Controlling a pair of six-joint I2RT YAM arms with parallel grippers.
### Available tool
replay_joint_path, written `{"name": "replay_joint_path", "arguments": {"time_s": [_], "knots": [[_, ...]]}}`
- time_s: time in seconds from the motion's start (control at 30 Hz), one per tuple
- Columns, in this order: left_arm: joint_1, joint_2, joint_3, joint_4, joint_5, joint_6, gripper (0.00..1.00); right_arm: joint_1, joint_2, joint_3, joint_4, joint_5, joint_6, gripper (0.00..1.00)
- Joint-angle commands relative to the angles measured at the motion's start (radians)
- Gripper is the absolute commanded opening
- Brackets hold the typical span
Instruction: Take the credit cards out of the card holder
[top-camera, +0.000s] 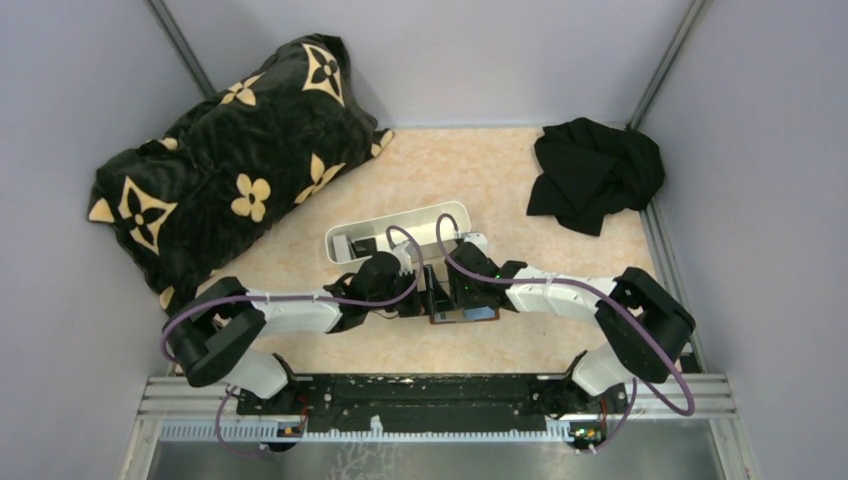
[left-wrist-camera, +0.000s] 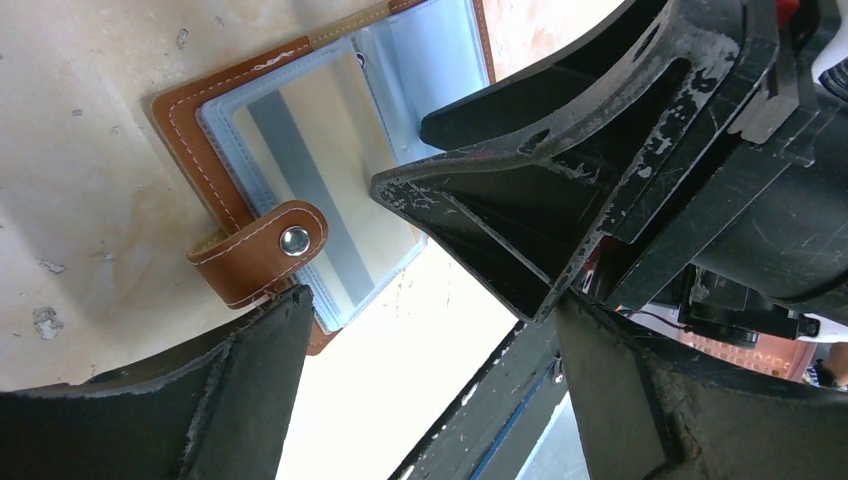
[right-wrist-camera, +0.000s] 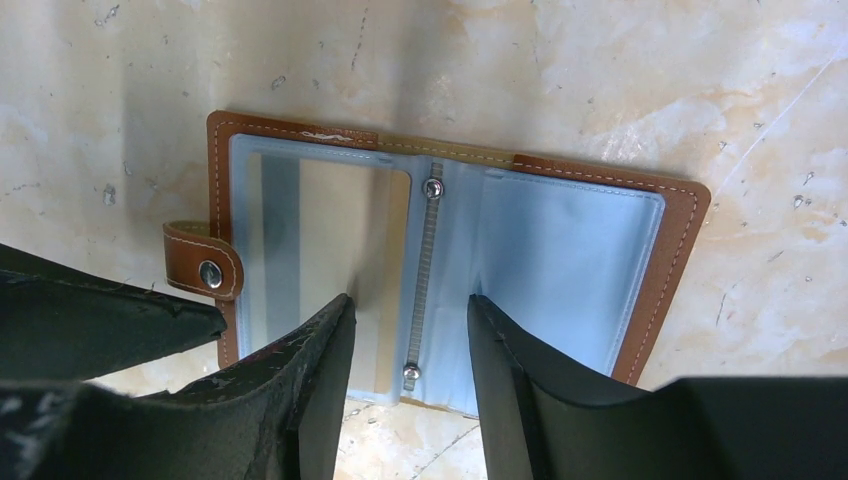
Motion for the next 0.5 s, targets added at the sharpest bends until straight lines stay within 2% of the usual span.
{"name": "replay_joint_path", "arguments": {"time_s": [0.0,0.47], "knots": [[-0.002,0.006,-0.019,-0.016,-0.036,0.022,0.95,-0.004,-0.012,0.007,0.044,-0.018,-0.001,0.47],[-0.003,0.086,0.015,0.017,-0.004,0.026,0.95,-0.003,-0.071,0.004,0.029,-0.011,-0.003,0.45]]}}
